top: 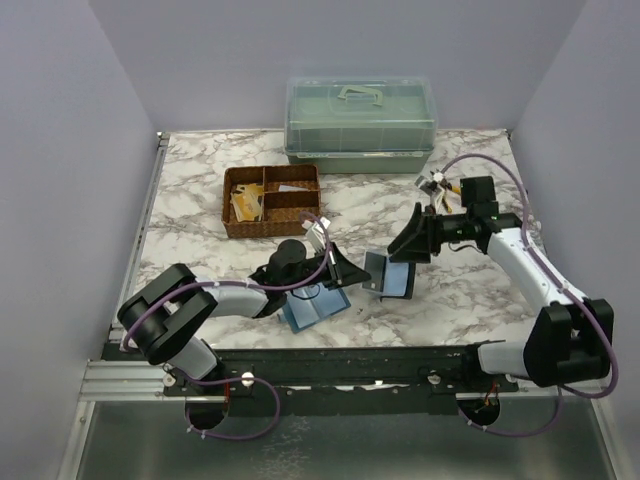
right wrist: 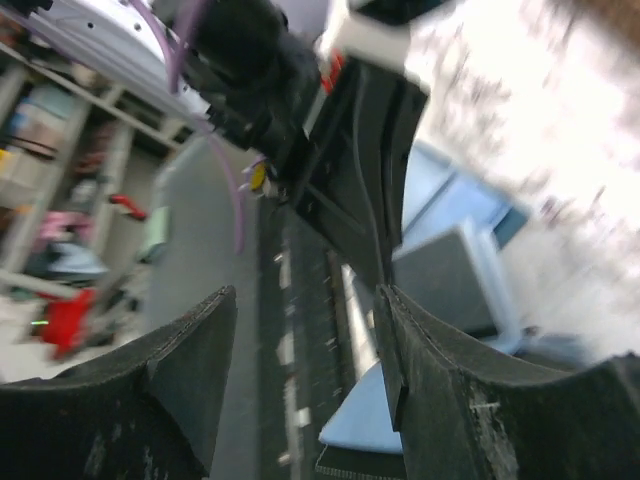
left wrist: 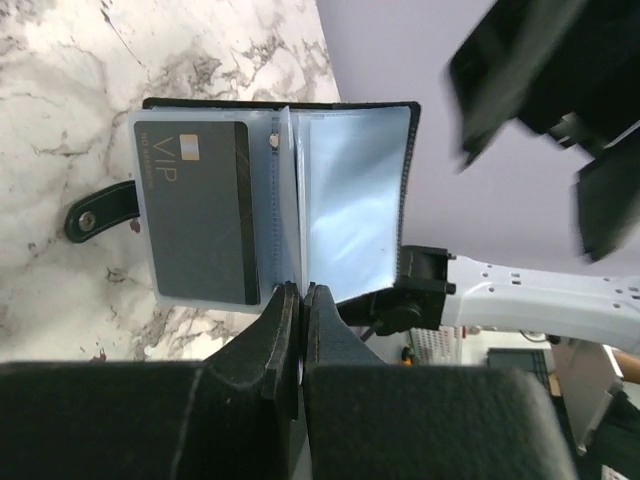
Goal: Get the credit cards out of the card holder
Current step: Remove the credit card from the card holder.
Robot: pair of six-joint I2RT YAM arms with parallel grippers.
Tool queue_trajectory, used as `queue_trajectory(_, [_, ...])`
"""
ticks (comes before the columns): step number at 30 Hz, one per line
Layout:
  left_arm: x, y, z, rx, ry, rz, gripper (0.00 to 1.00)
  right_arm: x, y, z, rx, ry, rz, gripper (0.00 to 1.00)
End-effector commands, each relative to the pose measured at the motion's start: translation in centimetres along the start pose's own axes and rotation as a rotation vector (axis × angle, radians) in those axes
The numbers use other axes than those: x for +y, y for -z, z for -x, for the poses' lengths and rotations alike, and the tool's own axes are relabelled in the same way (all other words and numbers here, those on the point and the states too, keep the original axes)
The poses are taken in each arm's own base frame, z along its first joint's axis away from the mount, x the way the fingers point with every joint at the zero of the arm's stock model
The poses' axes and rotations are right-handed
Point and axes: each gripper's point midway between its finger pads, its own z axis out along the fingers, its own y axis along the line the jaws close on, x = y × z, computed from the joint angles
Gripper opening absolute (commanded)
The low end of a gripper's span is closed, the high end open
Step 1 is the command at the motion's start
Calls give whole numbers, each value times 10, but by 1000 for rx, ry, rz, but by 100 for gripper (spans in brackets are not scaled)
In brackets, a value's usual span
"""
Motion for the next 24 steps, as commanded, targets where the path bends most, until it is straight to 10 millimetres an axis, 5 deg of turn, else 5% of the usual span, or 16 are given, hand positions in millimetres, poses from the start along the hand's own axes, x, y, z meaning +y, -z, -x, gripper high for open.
queue_trajectory(1, [-24, -8, 25, -129, -107, -26, 0, 0, -6, -28, -8, -312, 95, 62])
queue_trajectory(15, [-44, -4, 45, -262, -138, -74, 0, -56, -15, -56, -84, -511, -150, 60])
queue_trajectory(24, [-55, -5, 38, -246, -80, -191, 0, -56, -18, -55, -81, -562, -78, 57])
